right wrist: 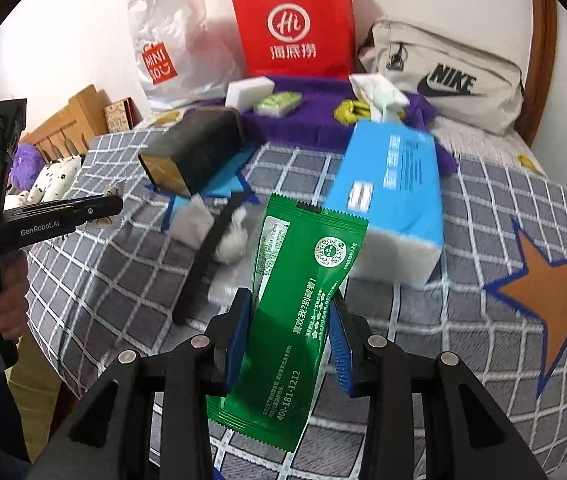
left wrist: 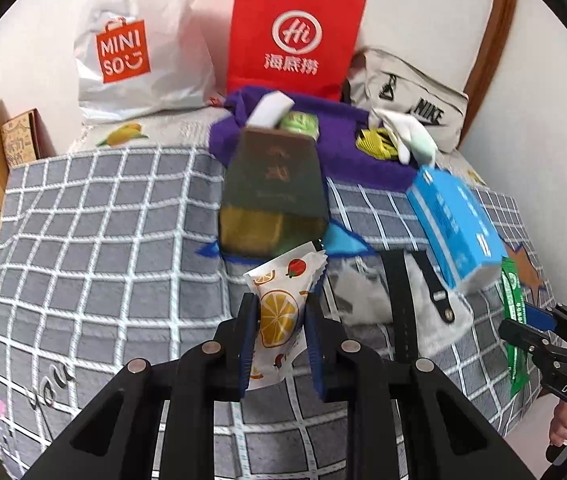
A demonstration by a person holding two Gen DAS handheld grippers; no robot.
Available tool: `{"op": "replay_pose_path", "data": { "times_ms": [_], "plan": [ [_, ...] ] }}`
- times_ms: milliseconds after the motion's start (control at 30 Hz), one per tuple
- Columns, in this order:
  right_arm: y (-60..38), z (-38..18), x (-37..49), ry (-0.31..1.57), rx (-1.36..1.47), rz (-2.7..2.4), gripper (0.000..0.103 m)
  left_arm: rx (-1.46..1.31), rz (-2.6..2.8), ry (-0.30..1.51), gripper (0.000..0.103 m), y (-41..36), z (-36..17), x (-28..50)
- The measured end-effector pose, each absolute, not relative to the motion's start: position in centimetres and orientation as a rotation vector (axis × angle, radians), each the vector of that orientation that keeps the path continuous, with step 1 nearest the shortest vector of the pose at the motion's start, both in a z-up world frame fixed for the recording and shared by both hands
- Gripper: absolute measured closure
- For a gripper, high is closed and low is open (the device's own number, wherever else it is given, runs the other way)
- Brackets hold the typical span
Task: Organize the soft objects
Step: 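Lift both packets and carry them up onto the purple towel, then open the right gripper to drop the green packet while the left gripper releases the orange-print packet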
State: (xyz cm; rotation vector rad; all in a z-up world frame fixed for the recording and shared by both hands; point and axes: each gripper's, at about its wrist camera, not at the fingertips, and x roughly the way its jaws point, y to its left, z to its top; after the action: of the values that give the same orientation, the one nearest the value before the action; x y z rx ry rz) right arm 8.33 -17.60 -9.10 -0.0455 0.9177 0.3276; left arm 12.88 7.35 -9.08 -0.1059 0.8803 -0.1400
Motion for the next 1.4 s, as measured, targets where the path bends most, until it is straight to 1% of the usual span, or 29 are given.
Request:
{"op": "replay_pose_path", "data": {
  "times_ms": [400,867,1100,1400],
  "plan": [
    [-18.5,-4.6,13.4,0.834,-0.049,0.326,0.065,-0.089,-0.113,0.831,0.081,7.4,-5.1,17.6],
    [-18.4,-1.5,23.6,0.785,-0.061,0.344,0.065,-0.061,-0.14,0.805,0.081,5.6,-2.0,26.1],
    [-18.4,-0.7,28.3,0.793,-0.055,0.333,0.065,-0.047,-0.16,0.807,0.081,3.7,-1.4,30.0],
    [-18.0,-0.9,33.7,0.832,-0.021,0.345,0.065,-0.06,-0.193,0.837,0.081,1.9,-2.1,35.2]
  ]
}}
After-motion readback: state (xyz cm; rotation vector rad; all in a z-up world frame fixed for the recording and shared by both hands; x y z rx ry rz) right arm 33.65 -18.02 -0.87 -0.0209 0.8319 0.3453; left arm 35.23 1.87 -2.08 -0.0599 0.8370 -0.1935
